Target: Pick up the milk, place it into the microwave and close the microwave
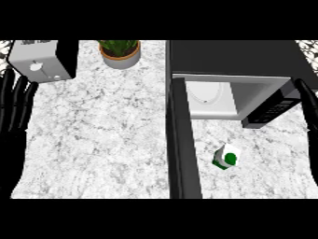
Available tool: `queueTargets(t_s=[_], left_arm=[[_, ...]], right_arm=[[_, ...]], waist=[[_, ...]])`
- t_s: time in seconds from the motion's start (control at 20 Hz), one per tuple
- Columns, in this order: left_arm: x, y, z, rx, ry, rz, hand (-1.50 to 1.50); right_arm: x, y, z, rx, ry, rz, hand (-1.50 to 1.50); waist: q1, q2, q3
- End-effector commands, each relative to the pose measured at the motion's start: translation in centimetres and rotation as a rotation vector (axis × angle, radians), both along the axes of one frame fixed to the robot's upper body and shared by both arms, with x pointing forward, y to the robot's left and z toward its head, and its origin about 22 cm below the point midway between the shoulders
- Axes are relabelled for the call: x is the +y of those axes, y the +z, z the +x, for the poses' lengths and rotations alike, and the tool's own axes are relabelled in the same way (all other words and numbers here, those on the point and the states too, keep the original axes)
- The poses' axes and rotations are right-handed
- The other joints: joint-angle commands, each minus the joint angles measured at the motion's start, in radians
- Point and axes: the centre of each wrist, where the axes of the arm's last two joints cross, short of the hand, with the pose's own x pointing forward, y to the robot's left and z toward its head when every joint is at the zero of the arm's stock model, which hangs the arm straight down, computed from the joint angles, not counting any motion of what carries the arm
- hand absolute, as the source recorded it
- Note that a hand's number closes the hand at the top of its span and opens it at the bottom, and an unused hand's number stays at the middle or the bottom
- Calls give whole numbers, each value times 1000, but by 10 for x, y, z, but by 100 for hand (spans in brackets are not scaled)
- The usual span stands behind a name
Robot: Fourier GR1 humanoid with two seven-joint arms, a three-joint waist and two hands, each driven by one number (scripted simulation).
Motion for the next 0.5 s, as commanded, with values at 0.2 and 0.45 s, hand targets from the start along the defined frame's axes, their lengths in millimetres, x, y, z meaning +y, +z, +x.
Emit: queueTargets(t_s=[0.2,0.45], left_arm=[[-11,-2,-5,3,2,-35,-150],[-13,-8,-28,129,46,-109,-150]], right_arm=[[69,-4,-17,-30,-110,44,-150],[103,-19,-35,135,-85,30,-150]], waist=[[0,29,48],[0,28,48]])
